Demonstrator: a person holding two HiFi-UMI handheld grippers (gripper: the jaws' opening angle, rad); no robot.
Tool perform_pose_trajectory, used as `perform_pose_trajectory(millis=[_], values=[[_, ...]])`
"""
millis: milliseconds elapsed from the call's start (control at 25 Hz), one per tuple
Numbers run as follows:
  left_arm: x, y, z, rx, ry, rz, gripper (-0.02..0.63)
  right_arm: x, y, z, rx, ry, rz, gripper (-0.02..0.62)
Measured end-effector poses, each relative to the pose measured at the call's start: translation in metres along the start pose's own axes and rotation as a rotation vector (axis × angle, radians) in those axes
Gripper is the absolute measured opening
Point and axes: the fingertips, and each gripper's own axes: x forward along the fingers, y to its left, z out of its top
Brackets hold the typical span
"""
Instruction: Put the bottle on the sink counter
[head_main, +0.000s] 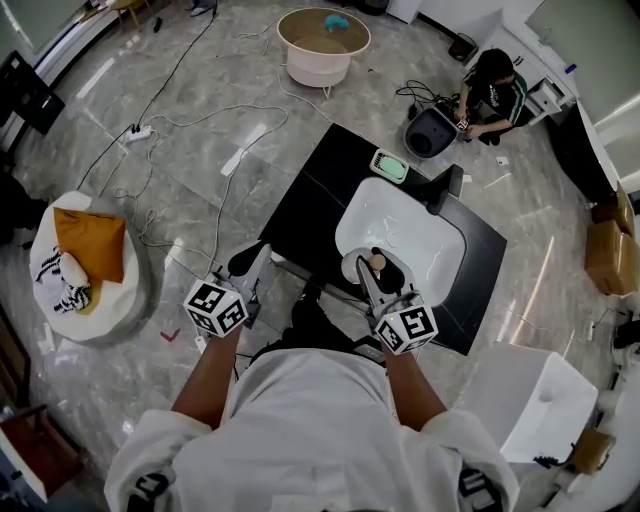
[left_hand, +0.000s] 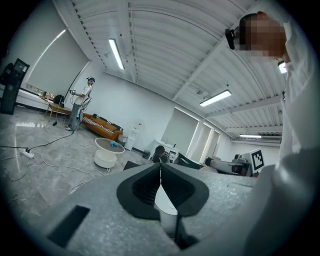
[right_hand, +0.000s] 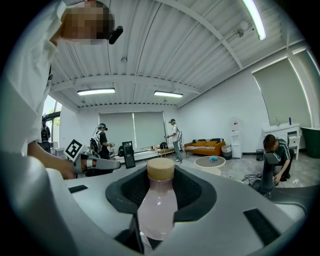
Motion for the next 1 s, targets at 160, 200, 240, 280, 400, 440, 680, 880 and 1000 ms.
perform_pose_trajectory(millis=[160, 200, 240, 280, 400, 440, 680, 880, 1000], values=[[0.025, 0.010, 0.008, 0.012, 0.029, -0.013, 0.017, 0.021, -0.023, 0.011, -0.009, -0.026, -0.016, 0.140], [0.033, 0.012, 0.011, 0.017, 0.036, -0.016, 0.017, 0.026, -0.030, 0.015, -0.011, -0.032, -0.021, 0.140], [0.041, 0.014, 0.015, 0.021, 0.040, -0.019, 0.017, 0.031, -0.036, 0.019, -0.013, -0.038, -0.025, 0.140], [0.049, 0.016, 0.018, 0.024, 0.042, -0.019, 0.017, 0.035, -0.043, 0.021, -0.014, -0.041, -0.029, 0.140], [0.072, 0.022, 0.026, 0.035, 0.047, -0.019, 0.017, 0.044, -0.063, 0.024, -0.001, -0.051, -0.039, 0.140], [0.079, 0.024, 0.029, 0.038, 0.049, -0.020, 0.017, 0.048, -0.070, 0.025, -0.005, -0.050, -0.041, 0.140], [0.115, 0.040, 0.043, 0.062, 0.069, -0.022, 0.017, 0.082, -0.101, 0.032, -0.072, -0.033, -0.040, 0.140], [0.145, 0.053, 0.052, 0.104, 0.079, -0.021, 0.017, 0.115, -0.122, 0.031, -0.090, -0.026, -0.025, 0.140], [0.161, 0.064, 0.058, 0.109, 0.082, -0.017, 0.017, 0.137, -0.134, 0.029, -0.069, -0.026, -0.022, 0.140]])
